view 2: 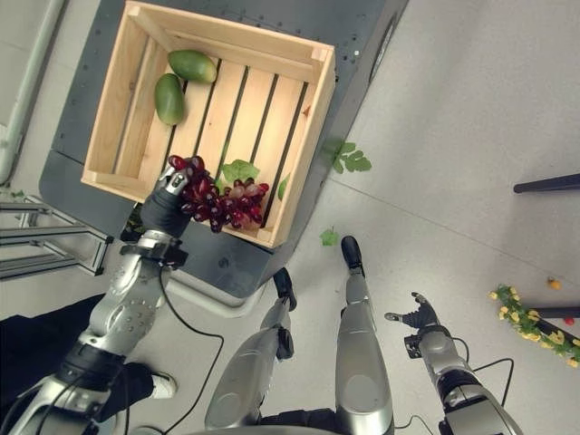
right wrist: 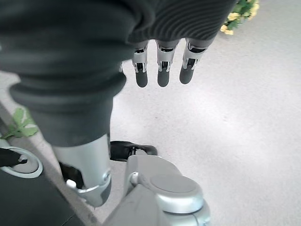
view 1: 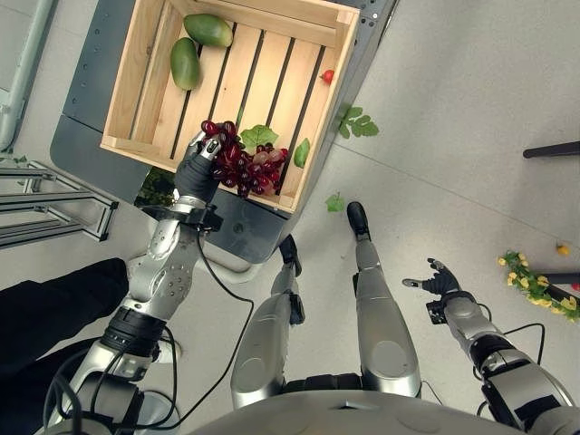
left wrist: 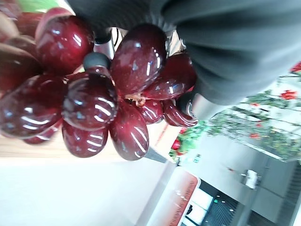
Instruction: Pick up the fruits from the basket on one side to the basket on the other side
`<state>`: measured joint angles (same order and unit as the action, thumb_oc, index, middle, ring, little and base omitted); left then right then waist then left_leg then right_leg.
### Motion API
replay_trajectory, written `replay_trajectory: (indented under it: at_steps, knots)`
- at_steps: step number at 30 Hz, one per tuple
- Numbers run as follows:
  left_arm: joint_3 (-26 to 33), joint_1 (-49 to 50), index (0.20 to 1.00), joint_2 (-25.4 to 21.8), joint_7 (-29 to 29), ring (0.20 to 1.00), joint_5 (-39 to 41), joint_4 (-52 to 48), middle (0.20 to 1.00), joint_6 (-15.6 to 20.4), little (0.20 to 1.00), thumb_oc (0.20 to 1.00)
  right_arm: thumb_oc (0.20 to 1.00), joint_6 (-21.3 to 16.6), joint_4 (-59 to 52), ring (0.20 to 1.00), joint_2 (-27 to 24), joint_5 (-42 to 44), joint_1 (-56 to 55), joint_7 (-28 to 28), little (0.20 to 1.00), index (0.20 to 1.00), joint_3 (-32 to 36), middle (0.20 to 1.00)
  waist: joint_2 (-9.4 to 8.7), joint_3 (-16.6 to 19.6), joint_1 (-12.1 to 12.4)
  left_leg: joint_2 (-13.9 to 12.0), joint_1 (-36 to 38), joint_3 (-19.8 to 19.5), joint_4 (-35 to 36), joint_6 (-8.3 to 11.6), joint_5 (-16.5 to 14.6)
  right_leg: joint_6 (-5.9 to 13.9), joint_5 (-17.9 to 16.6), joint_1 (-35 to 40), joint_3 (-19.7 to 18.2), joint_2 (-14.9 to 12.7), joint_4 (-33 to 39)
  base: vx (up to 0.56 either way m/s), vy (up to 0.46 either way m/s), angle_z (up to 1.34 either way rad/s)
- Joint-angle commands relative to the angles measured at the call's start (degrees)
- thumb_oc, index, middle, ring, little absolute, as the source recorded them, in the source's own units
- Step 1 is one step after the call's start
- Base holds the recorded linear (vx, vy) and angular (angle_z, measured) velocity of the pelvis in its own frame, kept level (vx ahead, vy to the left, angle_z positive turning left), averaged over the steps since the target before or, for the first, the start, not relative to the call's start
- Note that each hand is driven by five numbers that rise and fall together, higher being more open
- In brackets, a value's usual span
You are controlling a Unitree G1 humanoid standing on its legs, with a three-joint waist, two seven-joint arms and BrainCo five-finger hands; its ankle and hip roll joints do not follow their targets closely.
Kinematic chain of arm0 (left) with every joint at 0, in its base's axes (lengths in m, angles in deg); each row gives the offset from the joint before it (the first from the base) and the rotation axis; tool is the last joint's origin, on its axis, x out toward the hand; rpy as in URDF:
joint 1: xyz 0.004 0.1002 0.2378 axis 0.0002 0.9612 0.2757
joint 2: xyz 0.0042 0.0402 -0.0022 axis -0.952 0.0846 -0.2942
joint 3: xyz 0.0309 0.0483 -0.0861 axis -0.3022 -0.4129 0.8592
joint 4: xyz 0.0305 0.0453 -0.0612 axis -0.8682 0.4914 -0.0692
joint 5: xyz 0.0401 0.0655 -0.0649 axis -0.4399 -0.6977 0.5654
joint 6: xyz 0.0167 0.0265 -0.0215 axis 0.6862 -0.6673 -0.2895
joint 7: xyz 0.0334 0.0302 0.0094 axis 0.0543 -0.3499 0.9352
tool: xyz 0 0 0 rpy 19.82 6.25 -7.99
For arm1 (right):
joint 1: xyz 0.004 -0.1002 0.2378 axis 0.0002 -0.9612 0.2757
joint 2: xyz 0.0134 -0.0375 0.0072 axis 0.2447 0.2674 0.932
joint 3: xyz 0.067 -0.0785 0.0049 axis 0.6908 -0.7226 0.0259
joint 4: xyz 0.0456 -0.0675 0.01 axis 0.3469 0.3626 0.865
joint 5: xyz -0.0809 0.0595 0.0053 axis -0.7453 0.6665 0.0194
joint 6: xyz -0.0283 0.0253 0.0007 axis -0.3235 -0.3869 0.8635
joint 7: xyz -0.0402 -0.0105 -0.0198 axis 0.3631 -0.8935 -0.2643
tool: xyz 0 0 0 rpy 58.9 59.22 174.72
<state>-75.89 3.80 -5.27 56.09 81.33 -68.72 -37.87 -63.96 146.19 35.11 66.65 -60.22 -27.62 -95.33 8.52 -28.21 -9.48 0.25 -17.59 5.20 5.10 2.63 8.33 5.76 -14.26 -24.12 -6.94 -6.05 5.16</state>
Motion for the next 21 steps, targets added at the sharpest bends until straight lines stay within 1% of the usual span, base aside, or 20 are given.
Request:
replay_trajectory:
  at_steps: [1, 6, 13, 14, 15, 16, 17, 18, 21]
  knots:
    - [2.7, 0.9, 0.2, -3.3, -2.3, 0.2, 2.6, -5.2, 0.2, 5.0, 0.2, 0.2, 1.0, -0.3, 1.9, 1.0, 1.4, -1.0, -1.5, -0.5, 1.0, 1.0, -2.9, 1.0, -3.36, 5.2, 1.9, 1.3, 0.9, -1.1, -0.2, 1.79, -4.0, 1.59, 5.7, -0.9, -0.3, 0.4, -0.2, 0.0, 0.0, 0.0]
    - [2.6, 0.1, 0.2, -4.5, -2.9, 0.2, 3.0, -6.5, 0.2, 5.3, 0.2, 0.2, 1.0, -0.6, 2.0, 1.0, 1.3, -2.4, -0.3, -0.6, 1.0, 1.0, -4.3, 1.0, -3.36, 6.1, 2.5, 1.2, 2.1, -1.7, -0.2, 1.74, -4.2, 1.43, 6.4, 0.7, 0.3, 0.4, -0.2, 0.03, -0.016, 0.07]
    - [2.6, -0.1, 0.2, -4.8, -3.8, 0.2, 4.0, -6.7, 0.2, 5.3, 0.2, 0.2, 1.0, -1.1, 0.5, 1.0, 1.4, -3.3, 0.4, -1.1, 1.0, 1.0, -6.1, 1.0, -3.31, 7.1, 3.1, 1.1, 3.5, -2.1, -0.3, 1.65, -4.5, 1.18, 7.0, 2.4, 0.8, 0.5, -0.2, 0.02, -0.008, 0.03]
    - [2.7, 0.3, 0.2, -5.1, -4.2, 0.2, 4.0, -7.1, 0.2, 5.4, 0.2, 0.2, 1.0, -1.6, -2.0, 1.0, 1.2, -4.4, 0.7, -1.3, 1.0, 1.0, -7.1, 1.0, -3.29, 7.3, 3.3, 1.1, 3.8, -2.3, -0.3, 1.61, -4.5, 1.12, 7.2, 2.9, 1.1, 0.5, -0.2, 0.0, 0.0, 0.0]
    - [2.8, 0.3, 0.2, -5.1, -4.2, 0.2, 4.0, -7.1, 0.2, 5.4, 0.2, 0.2, 1.0, -1.6, -2.0, 1.0, 1.1, -4.4, 0.7, -1.3, 1.0, 1.0, -7.1, 1.0, -3.28, 7.3, 3.2, 1.1, 3.8, -2.3, -0.3, 1.61, -4.6, 1.12, 7.2, 2.9, 1.1, 0.5, -0.2, 0.0, 0.0, 0.0]
    - [2.8, 0.7, 0.2, -5.5, -4.6, 0.2, 4.3, -7.6, 0.2, 5.4, 0.2, 0.2, 1.0, -2.2, -6.2, 1.0, 0.4, -4.5, 1.0, -1.4, 1.0, 1.0, -7.9, 1.0, -3.33, 7.6, 3.3, 1.0, 4.1, -2.5, -0.3, 1.59, -4.6, 1.11, 7.3, 3.2, 1.2, 0.6, -0.2, 0.01, -0.011, 0.03]
    - [2.8, 0.8, 0.2, -5.4, -4.6, 0.2, 4.3, -7.6, 0.2, 5.4, 0.2, 0.2, 1.0, -2.2, -6.2, 1.0, 0.4, -4.5, 1.0, -1.4, 1.0, 1.0, -7.9, 1.0, -3.32, 7.6, 3.3, 1.0, 4.1, -2.5, -0.3, 1.59, -4.6, 1.11, 7.3, 3.2, 1.2, 0.6, -0.2, 0.01, -0.017, 0.05]
    - [2.6, 0.7, 0.2, -6.0, -4.8, 0.2, 4.4, -7.7, 0.2, 5.4, 0.2, 0.2, 1.0, -2.7, -8.6, 1.0, -0.1, -4.3, 1.3, -1.4, 1.0, 1.0, -8.2, 1.0, -3.31, 7.8, 3.4, 1.0, 4.2, -2.6, -0.3, 1.59, -4.6, 1.11, 7.3, 3.5, 1.3, 0.6, -0.2, 0.01, -0.006, 0.05]
    - [2.5, 0.7, 0.2, -7.0, -5.1, 0.2, 4.6, -8.5, 0.2, 5.5, 0.2, 0.2, 1.0, -4.0, -20.5, 1.0, -2.9, -5.2, 2.0, -1.6, 1.0, 1.0, -9.6, 1.0, -3.44, 8.1, 3.6, 0.8, 4.8, -2.8, -0.4, 1.6, -4.6, 1.11, 7.5, 4.1, 1.5, 0.6, -0.2, 0.01, -0.004, 0.02]
